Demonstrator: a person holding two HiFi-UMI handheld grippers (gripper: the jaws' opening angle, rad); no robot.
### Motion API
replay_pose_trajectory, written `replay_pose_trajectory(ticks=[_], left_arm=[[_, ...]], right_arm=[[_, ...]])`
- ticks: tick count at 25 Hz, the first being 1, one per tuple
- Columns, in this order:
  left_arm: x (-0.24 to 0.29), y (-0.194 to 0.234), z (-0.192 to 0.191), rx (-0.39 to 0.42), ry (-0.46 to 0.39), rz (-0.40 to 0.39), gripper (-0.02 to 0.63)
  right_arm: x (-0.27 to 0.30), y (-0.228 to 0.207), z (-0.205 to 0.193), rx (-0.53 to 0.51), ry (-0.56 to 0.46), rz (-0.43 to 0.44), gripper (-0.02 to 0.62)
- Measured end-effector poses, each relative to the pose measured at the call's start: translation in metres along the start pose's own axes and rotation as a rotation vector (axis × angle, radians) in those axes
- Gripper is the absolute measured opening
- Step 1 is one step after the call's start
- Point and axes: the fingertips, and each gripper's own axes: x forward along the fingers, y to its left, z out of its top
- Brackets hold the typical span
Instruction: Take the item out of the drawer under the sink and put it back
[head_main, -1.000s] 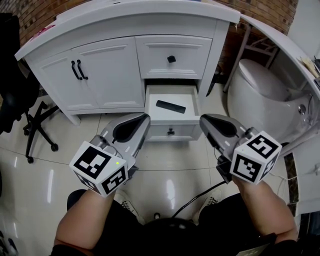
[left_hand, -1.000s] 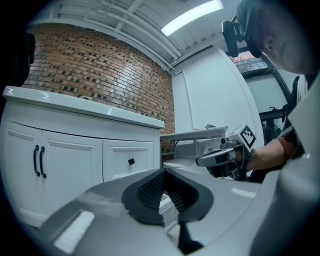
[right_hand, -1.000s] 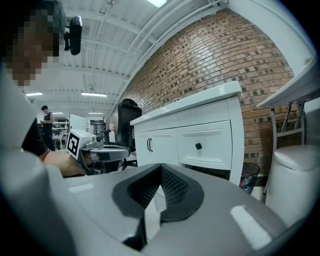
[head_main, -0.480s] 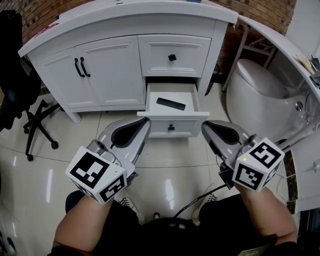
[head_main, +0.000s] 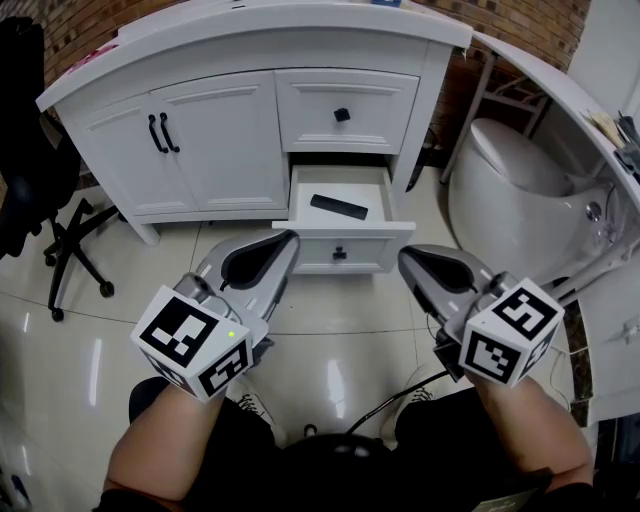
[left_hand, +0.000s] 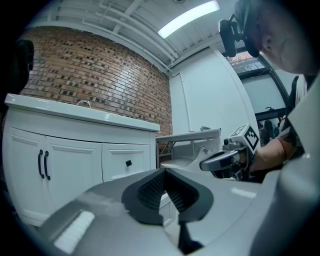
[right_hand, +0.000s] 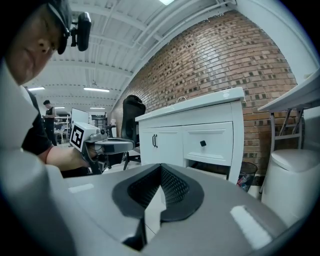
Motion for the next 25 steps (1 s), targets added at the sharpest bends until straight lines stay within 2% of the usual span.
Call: replay_pose_trajectory(ticks=[25], left_arm=[[0.0011,0.0006,0.0006,0.002,-0.003,0.013,0.005]], right_arm=[[-0.0001,0.0008,-0.0042,0.007,0.021,0.013,0.006]])
